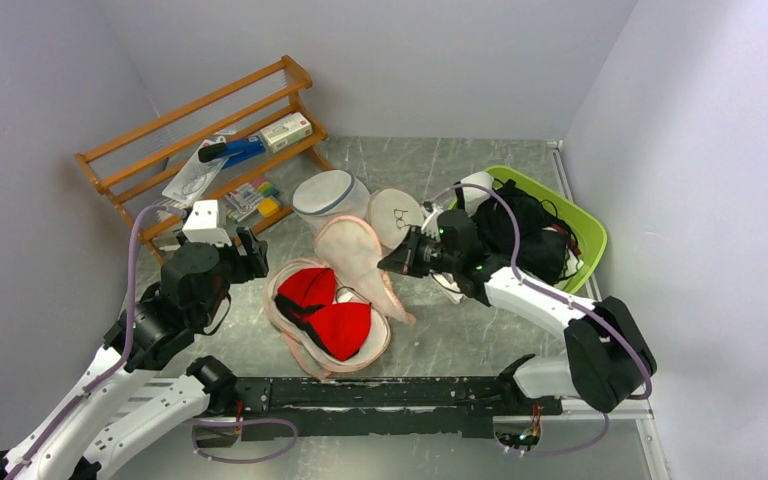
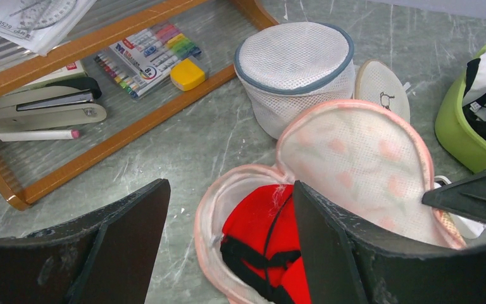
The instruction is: Unzip the laundry bag and remove the bra
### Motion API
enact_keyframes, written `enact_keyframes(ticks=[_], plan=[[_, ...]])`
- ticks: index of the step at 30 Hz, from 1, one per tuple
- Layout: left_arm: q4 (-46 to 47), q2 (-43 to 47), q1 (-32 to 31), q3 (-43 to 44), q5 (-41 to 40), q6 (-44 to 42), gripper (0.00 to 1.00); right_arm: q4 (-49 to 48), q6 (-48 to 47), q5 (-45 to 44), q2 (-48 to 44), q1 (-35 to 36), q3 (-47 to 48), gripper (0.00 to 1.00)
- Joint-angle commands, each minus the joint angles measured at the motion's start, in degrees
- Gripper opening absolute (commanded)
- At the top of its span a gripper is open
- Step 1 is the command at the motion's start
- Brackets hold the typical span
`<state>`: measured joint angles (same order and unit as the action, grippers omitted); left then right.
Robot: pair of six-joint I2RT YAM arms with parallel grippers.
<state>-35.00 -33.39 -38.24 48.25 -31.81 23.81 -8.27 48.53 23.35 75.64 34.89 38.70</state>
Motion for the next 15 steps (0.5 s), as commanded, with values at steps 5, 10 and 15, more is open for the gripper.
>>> enact_keyframes(ticks=[5, 10, 15], plan=[[1.6, -0.1, 0.3, -0.5, 0.1, -0.2, 0.82, 2.0, 4.3, 7.0, -5.8, -8.5, -9.6, 0.0], [1.7, -0.5, 0.3, -0.5, 0.4, -0.3, 0.82, 6.1, 4.1, 5.1, -13.7, -9.5, -15.2, 0.0], [1.8, -0.5, 0.3, -0.6, 0.7, -0.3, 0.82, 18.0, -4.7, -5.5, -18.0, -11.5, -14.7, 0.0]])
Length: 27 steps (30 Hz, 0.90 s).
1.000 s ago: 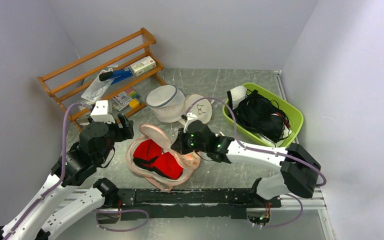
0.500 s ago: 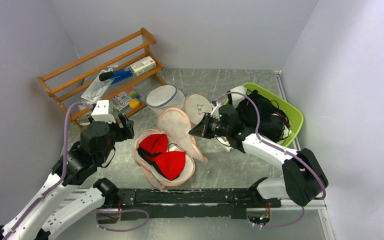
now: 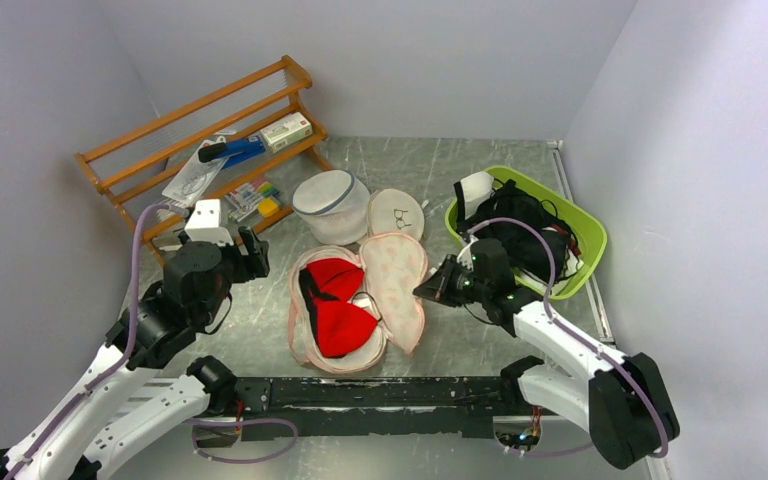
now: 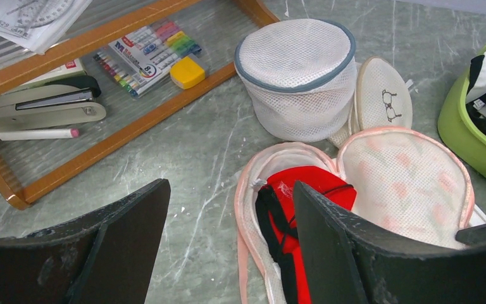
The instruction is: Unzip the laundry bag and remove the bra
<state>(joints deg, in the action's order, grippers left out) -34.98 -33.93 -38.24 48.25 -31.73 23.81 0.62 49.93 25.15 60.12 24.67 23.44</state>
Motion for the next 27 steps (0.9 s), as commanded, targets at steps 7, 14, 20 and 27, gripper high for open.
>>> enact_keyframes(ticks=[7, 14, 20, 27], plan=[[1.8, -0.1, 0.3, -0.6, 0.9, -0.3, 0.82, 16.8, -12.2, -13.9, -1.6, -3.0, 1.6, 0.0], [1.7, 0.1, 0.3, -0.6, 0.8, -0.2, 0.82, 20.1, -13.8, -18.1, -0.7, -3.2, 3.7, 0.0], [2.0, -0.2, 0.3, -0.7, 1.1, -0.4, 0.82, 22.6, -16.4, -19.0, -4.3, -3.2, 7.3, 0.21], [2.1, -0.3, 0.3, -0.8, 1.3, -0.4, 0.82, 24.6, -19.9, -19.0, -6.8, -3.1, 13.6, 0.5]])
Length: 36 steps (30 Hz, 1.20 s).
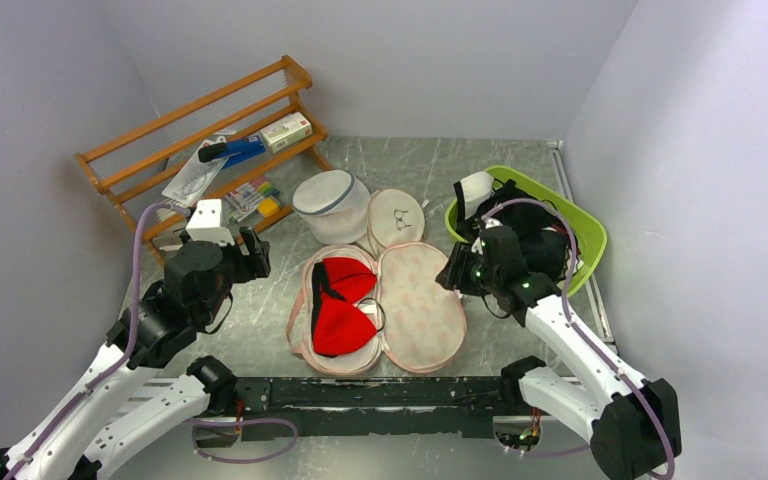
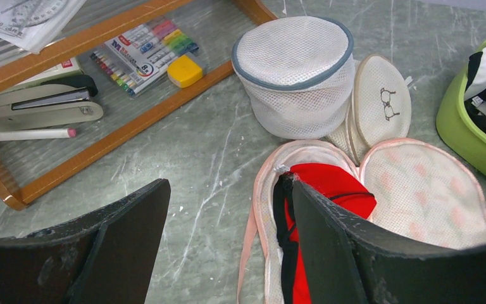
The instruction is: Unzip the laundry bag and remove the bra
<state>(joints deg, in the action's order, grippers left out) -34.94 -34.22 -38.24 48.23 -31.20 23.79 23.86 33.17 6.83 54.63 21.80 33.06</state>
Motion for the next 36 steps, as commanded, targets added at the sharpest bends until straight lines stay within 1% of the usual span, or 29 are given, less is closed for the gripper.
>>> enact_keyframes(ticks=[1, 4, 7, 10, 13, 15, 18, 25, 27, 31, 33, 36], plan=[[2.1, 0.0, 0.3, -0.8, 0.8, -0.4, 0.82, 1.3, -3.6, -0.2, -1.2, -0.1, 4.9, 0.51], [2.0, -0.2, 0.3, -0.6, 0.8, -0.4, 0.82, 0.1, -5.0, 2.0, -0.6, 0.5, 5.9, 0.56], [2.1, -0.3, 0.3, -0.7, 0.9, -0.4, 0.82, -4.6, -5.2, 8.8, 1.5, 3.5, 5.0, 0.58], [2.1, -0.5, 0.3, -0.7, 1.0, -0.4, 0.82, -11.6, -4.0, 11.1, 4.7, 11.1, 4.2, 0.63], [2.0, -0.9, 0.3, -0.7, 1.0, -0.4, 0.82, -16.7, -3.3, 11.8, 11.3, 18.2, 6.0, 0.64], [1.9, -1.0, 0.3, -0.6, 1.0, -0.4, 0.82, -18.7, -2.9, 12.4, 16.4, 20.6, 8.2, 0.64], [1.8, -1.0, 0.3, -0.6, 0.9, -0.3, 0.82, -21.0, -2.0, 13.6, 22.7, 20.2, 10.3, 0.63], [2.0, -0.8, 0.3, -0.7, 0.7, -0.4, 0.82, -20.5, -2.4, 16.5, 33.4, 16.3, 16.1, 0.65], [2.0, -1.1, 0.3, -0.7, 0.9, -0.5, 0.82, -20.3, -2.3, 17.0, 35.6, 14.8, 17.2, 0.65], [2.1, -1.3, 0.3, -0.7, 1.1, -0.6, 0.82, -23.4, -1.7, 19.6, 38.0, 12.3, 17.5, 0.64], [2.1, -1.2, 0.3, -0.7, 1.0, -0.6, 0.82, -24.3, -1.6, 21.8, 40.3, 11.8, 18.2, 0.63], [2.2, -1.2, 0.3, -0.7, 1.0, -0.6, 0.82, -25.9, -1.3, 24.6, 43.2, 11.7, 19.0, 0.56]])
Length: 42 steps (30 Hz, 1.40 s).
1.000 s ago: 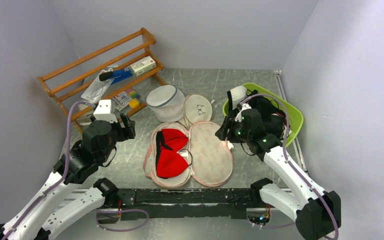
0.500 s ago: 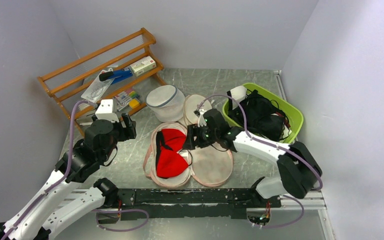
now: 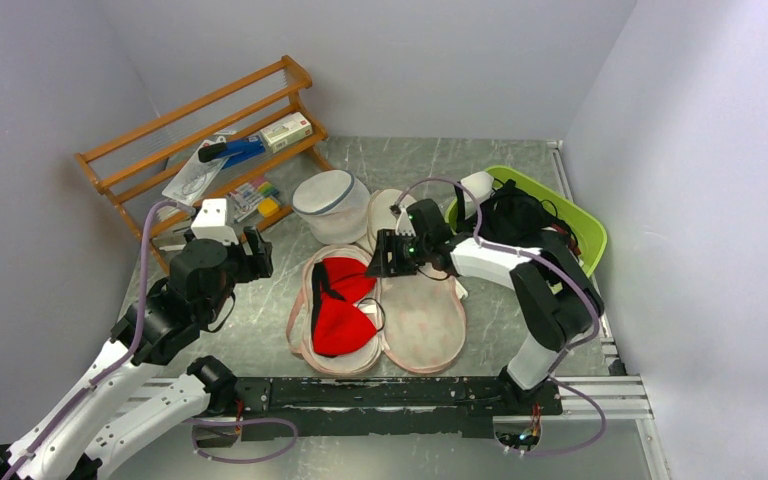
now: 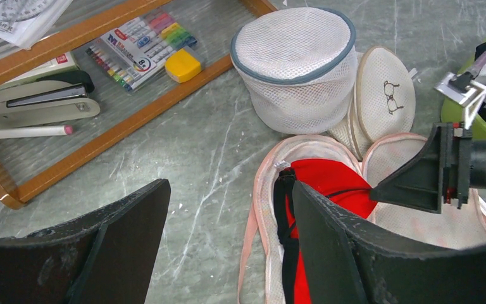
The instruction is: Unzip the laundry bag and remove the bra
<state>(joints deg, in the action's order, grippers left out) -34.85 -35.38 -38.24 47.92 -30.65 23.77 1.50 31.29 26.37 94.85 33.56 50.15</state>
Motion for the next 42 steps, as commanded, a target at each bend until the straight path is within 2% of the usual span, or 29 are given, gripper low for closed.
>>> enact_keyframes(ticks=[1, 9, 17, 22, 29, 42], plan=[[2.1, -0.1, 0.3, -0.4, 0.4, -0.6, 0.82, -4.4, 1.1, 5.9, 3.7, -0.1, 1.9, 0.55], [2.1, -0.4, 0.3, -0.5, 0.6, -0.6, 0.82, -10.5, 4.2, 7.7, 6.4, -0.1, 0.2, 0.39], [2.2, -0.7, 0.3, -0.4, 0.7, -0.7, 0.82, -11.8, 4.9, 7.7, 8.7, -0.1, 0.1, 0.33], [2.2, -0.7, 0.3, -0.4, 0.7, -0.7, 0.82, -11.8, 5.6, 8.2, 7.5, -0.1, 0.3, 0.17], [2.2, -0.6, 0.3, -0.5, 0.8, -0.7, 0.82, -9.0, 7.0, 7.6, -1.4, -0.1, -0.7, 0.01], [2.3, -0.4, 0.3, -0.5, 1.0, -0.8, 0.82, -8.0, 10.6, 10.8, -20.7, -0.1, -4.0, 0.0]])
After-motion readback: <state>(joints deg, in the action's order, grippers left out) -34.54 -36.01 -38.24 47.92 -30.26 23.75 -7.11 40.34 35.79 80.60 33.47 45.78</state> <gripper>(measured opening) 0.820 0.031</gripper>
